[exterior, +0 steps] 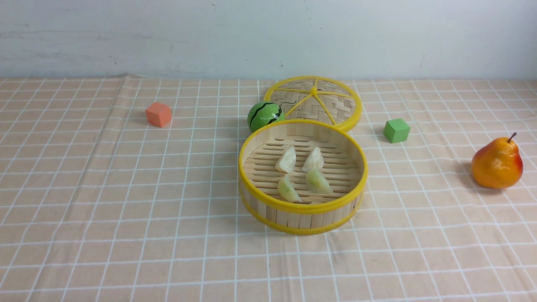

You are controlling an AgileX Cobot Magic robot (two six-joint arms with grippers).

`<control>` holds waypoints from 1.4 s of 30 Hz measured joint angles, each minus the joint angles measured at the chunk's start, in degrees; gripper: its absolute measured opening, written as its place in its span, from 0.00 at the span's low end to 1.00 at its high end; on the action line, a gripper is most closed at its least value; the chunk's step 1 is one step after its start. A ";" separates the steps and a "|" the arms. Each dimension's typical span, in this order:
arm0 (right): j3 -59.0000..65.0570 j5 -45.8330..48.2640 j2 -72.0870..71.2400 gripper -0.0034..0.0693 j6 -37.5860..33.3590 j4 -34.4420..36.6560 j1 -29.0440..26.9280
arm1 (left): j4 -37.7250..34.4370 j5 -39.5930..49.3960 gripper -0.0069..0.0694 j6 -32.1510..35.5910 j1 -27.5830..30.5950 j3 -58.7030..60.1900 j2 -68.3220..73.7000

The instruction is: Put the dumplings into the steamer on the table with the brown tablecloth.

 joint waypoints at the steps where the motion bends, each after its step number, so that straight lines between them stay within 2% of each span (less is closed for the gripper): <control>1: 0.00 0.00 0.00 0.14 0.00 0.00 0.00 | 0.00 0.00 0.07 0.00 0.00 0.00 0.00; 42: 0.00 0.00 0.00 0.19 0.00 0.00 0.00 | -0.05 -0.05 0.07 0.13 0.00 0.00 0.00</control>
